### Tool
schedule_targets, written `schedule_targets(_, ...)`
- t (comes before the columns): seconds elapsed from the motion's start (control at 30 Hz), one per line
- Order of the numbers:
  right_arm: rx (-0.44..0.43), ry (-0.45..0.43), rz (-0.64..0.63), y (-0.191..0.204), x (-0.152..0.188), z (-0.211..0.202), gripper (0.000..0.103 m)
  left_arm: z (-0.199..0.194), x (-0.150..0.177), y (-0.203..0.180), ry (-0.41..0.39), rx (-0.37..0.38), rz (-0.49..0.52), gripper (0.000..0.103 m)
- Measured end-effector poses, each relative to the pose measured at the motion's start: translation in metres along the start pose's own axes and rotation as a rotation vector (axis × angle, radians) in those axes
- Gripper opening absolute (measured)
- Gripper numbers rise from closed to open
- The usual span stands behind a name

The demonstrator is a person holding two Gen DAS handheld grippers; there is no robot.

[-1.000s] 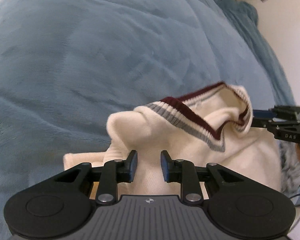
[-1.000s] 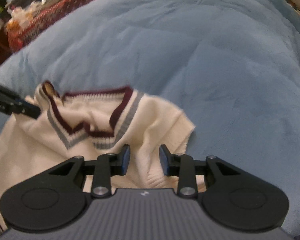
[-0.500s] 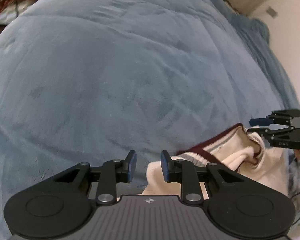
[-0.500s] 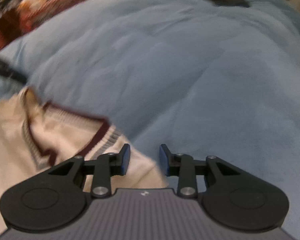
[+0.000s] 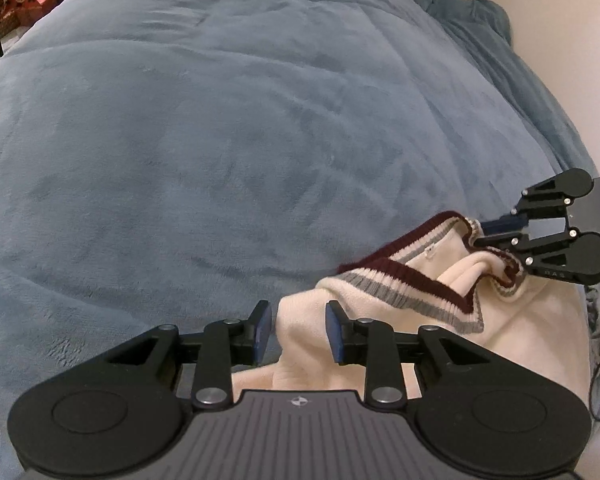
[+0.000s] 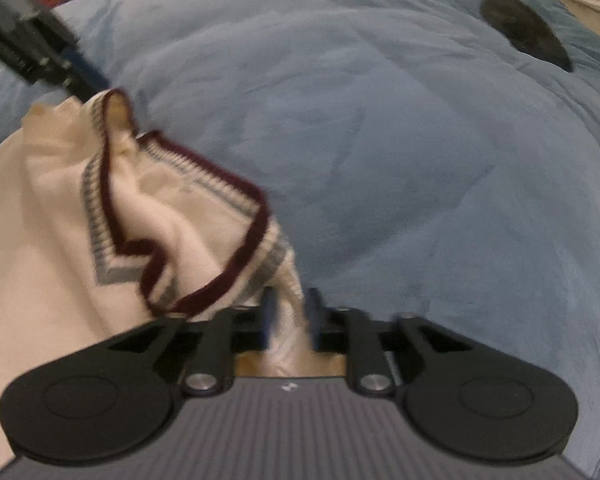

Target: Fold clothes

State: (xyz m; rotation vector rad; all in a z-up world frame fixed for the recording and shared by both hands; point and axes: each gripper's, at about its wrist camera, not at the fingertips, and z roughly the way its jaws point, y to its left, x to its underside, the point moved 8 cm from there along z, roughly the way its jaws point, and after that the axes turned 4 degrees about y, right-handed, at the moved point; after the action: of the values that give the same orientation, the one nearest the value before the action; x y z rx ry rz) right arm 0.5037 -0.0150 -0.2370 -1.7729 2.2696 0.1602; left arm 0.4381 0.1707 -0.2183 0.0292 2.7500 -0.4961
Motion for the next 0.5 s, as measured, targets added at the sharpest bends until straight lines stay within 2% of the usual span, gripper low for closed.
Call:
schedule_targets(0.17,0.133,-0.048,0.007,-0.010,-0.004,-0.019,0.006,-0.001,0.004,-0.003,0.006,-0.002,0.033,0.030)
schedule_targets(0.33,0.334,-0.118,0.185,-0.072,-0.007,-0.041,0.006,0.003,-0.004,-0.003,0.005,0.004,0.039,0.033)
schedule_targets(0.4,0.371,-0.122,0.245,-0.087,-0.004,-0.045,0.006,0.006,-0.008,-0.005,0.000,0.016,0.033,0.033)
schedule_targets(0.5,0.363,-0.116,0.280,-0.089,0.003,-0.046,0.007,0.008,-0.015,-0.011,-0.011,0.022,0.044,0.033)
